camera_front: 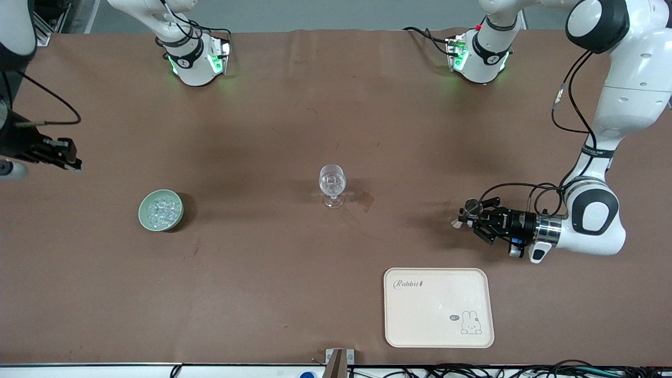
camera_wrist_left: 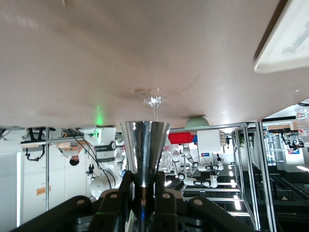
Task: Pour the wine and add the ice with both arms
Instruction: 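Carry the jigger toward the glass while the right gripper lifts the ice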
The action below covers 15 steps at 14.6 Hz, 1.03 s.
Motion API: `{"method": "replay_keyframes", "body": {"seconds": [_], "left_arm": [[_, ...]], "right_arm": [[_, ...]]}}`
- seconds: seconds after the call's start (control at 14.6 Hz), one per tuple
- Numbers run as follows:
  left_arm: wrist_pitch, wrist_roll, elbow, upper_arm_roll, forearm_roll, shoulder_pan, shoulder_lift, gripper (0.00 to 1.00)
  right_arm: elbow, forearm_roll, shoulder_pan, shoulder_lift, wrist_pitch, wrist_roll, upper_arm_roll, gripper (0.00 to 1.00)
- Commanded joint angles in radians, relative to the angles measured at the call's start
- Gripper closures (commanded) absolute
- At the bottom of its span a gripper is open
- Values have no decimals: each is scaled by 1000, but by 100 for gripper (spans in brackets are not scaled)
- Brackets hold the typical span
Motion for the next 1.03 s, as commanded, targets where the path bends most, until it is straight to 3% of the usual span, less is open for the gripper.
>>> {"method": "replay_keyframes", "body": {"seconds": [0.0, 0.21, 0.48, 0.75, 0.96], "left_arm": [[47, -58, -73, -58, -12, 2, -53, 99], [111, -113, -113, -117, -13, 2, -57, 99], [229, -147, -182, -205, -13, 2, -91, 99], [364, -256, -266, -298, -13, -13, -180, 99], [445, -314, -302, -313, -15, -81, -247, 99]], "right_arm": [[-39, 12, -3, -77, -33, 1, 10, 95], [-66, 14, -3, -124, -41, 1, 11, 95], [-27, 14, -5, -118, -50, -5, 10, 95], [45, 12, -8, -86, -51, -5, 10, 95], [88, 14, -8, -48, -51, -5, 10, 95]]}}
